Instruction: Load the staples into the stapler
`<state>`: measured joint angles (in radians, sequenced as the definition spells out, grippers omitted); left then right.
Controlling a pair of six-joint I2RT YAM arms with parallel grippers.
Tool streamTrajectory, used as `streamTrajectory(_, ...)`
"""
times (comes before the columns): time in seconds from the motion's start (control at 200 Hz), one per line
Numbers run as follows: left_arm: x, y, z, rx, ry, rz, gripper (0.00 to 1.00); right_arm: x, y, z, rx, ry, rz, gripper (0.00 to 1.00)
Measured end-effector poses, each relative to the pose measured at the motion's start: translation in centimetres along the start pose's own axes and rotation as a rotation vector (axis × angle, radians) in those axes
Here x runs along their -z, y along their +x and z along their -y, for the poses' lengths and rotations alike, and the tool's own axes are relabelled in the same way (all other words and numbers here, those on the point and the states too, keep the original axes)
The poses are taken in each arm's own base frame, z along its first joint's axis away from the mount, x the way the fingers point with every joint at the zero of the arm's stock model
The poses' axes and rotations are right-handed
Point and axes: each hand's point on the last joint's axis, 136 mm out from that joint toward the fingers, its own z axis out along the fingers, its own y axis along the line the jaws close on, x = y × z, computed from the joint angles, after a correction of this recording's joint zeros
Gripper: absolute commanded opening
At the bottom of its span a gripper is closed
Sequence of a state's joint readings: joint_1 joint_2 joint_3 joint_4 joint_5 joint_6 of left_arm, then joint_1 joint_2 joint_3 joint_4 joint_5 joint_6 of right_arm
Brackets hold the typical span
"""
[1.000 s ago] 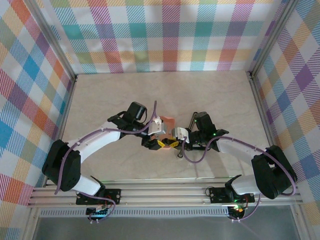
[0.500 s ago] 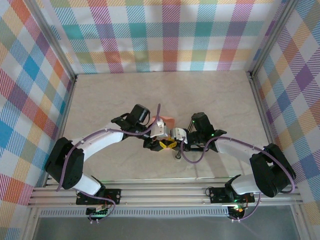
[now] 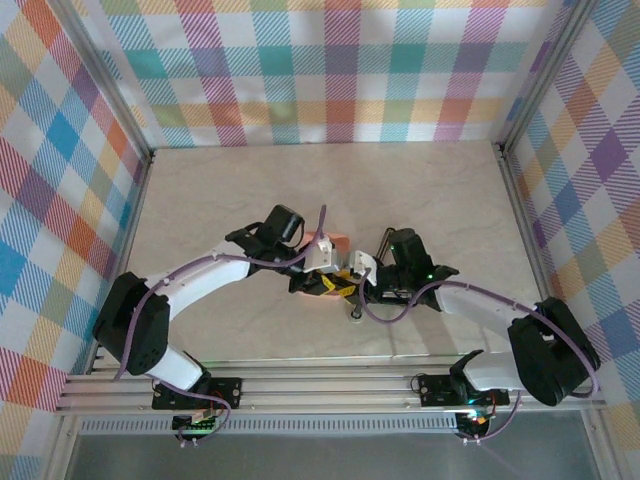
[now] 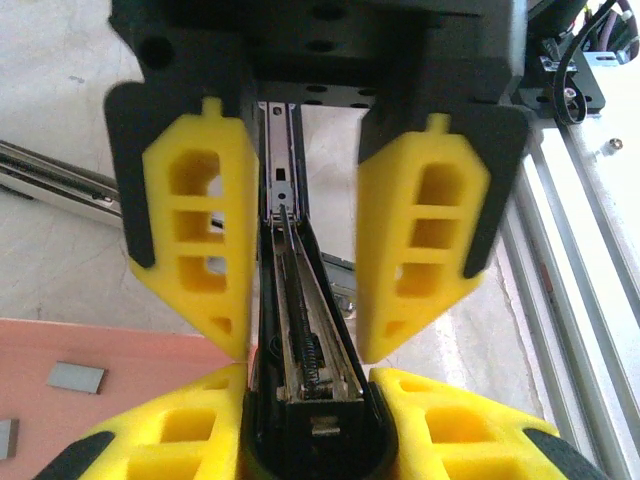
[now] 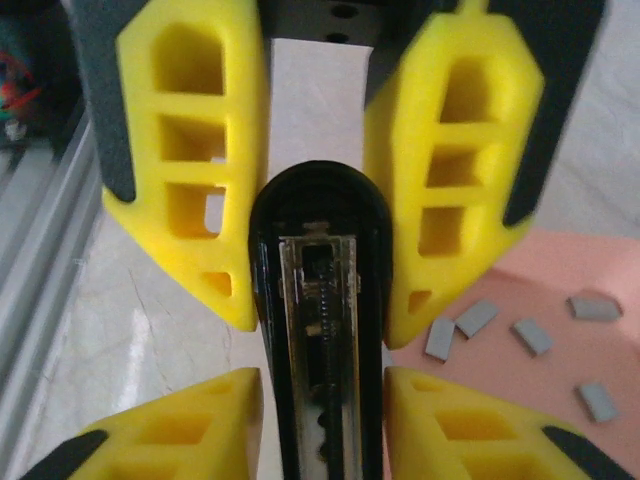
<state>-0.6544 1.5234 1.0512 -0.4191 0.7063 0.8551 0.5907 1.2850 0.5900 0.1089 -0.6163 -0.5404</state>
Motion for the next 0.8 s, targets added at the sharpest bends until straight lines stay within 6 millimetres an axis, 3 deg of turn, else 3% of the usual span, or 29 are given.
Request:
streamTrajectory(0.145, 0.0, -0.7, -0.4, 0.004, -0.006, -0.015, 0.00, 1.7, -0.4, 0.6, -0.129, 0.100, 0.004, 0.53)
streamTrajectory(0.255, -0.6, -1.7, -0.8, 0.001, 0.002, -0.025, 0.00, 3.9, -1.2, 1.7, -0.274, 0.199, 0.026, 0.56)
streamTrajectory(0.35, -1.4, -2.6, -0.9, -0.006, 0.017, -0.040, 0.00, 6.2, -0.7, 3.0, -0.459, 0.298, 0.037, 0.56)
streamTrajectory(0.575, -3.5, -4.7, -0.7, -0.030, 0.048, -0.094, 0.00, 11.5, 4.4, 5.7, -1.035, 0.514, -0.004, 0.55)
streamTrajectory(0.805, -4.7, -5.7, -1.6, -0.014, 0.025, -0.200, 0.00, 15.0, 9.1, 5.4, -1.491, 0.622, -0.023, 0.57)
